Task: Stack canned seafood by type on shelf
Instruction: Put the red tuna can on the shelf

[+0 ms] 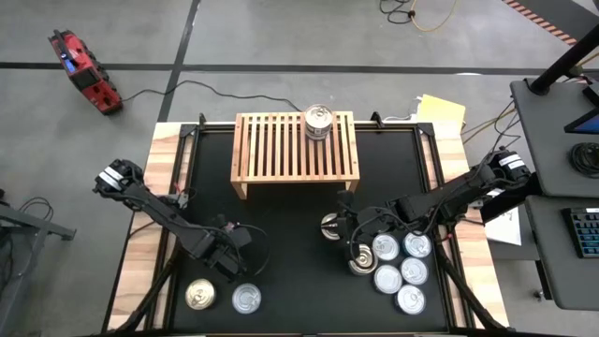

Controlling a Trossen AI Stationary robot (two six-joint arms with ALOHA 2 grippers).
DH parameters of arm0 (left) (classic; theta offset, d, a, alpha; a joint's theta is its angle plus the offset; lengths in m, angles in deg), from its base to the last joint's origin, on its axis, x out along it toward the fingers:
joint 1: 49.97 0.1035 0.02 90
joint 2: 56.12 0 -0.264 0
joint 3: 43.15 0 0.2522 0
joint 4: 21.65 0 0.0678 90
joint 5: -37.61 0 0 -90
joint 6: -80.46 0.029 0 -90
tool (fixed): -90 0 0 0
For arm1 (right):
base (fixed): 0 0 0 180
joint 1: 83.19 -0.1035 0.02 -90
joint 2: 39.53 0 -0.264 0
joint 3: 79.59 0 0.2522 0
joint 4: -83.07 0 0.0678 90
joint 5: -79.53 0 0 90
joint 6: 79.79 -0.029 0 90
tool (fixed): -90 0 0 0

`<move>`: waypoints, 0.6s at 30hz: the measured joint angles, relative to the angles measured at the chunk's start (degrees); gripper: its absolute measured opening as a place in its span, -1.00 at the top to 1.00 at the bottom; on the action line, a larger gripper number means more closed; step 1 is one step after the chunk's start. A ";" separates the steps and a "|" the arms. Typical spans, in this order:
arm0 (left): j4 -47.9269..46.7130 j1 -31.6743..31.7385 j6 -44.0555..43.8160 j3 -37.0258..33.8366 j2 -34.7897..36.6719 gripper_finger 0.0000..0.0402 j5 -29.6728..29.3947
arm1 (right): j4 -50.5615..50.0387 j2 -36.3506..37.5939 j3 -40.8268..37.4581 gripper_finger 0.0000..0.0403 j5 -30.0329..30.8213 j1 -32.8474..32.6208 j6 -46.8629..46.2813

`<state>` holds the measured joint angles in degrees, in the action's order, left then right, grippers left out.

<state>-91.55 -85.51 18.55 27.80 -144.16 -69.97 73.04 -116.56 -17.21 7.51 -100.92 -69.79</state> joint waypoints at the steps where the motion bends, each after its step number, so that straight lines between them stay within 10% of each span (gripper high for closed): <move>1: 0.02 0.04 -0.02 0.00 -0.15 1.00 0.00 | 0.00 0.00 0.00 0.94 0.00 0.00 0.00; 18: -7.48 0.04 -0.14 3.98 -0.95 1.00 -0.40 | 0.02 0.00 0.00 0.94 0.00 0.01 -0.07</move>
<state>-99.02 -85.47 18.40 31.78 -145.11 -70.37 73.06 -116.56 -17.21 7.51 -100.91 -69.86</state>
